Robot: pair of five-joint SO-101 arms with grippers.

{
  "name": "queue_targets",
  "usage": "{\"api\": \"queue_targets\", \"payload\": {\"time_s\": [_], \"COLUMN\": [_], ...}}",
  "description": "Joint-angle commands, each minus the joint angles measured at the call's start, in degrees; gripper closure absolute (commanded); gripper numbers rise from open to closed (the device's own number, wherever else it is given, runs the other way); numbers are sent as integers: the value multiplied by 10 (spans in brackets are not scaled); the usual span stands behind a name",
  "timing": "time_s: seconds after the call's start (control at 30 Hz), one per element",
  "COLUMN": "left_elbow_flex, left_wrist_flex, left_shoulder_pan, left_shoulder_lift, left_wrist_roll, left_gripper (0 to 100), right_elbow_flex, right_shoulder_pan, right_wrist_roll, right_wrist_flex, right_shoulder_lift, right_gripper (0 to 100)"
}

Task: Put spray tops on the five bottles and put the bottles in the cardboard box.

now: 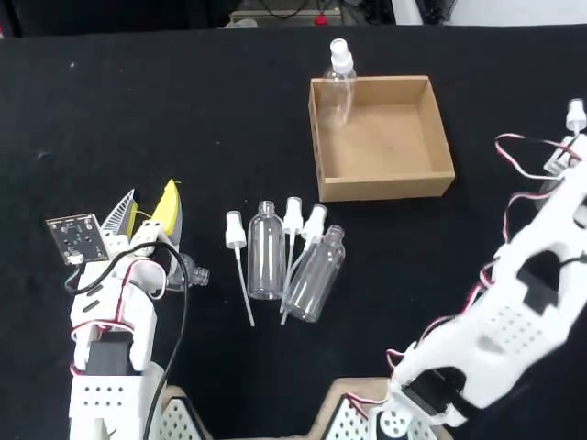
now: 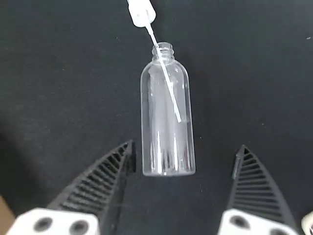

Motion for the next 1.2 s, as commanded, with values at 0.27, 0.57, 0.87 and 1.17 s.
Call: {"api": "queue_targets", "payload": {"time_s": [0.27,0.57,0.87,1.17], "left_elbow_flex": [15,15,15,15], "left_wrist_flex": [-11,-11,-11,-11], "left_shoulder_pan": [-2,-2,-2,-2], "left_shoulder_lift": [-9,-9,-9,-9], "left_wrist_roll": [4,4,4,4], "left_gripper": [798,798,798,798], "right_elbow_flex": [-479,-670,-683,-581], "right_shoulder_pan": [7,-12,-20,-16], "right_wrist_roll": [-6,-3,-5,-5], "right_wrist_flex": [136,132,125,17], "right_shoulder_lift": [249,409,433,430], "right_gripper": [702,703,705,705]}}
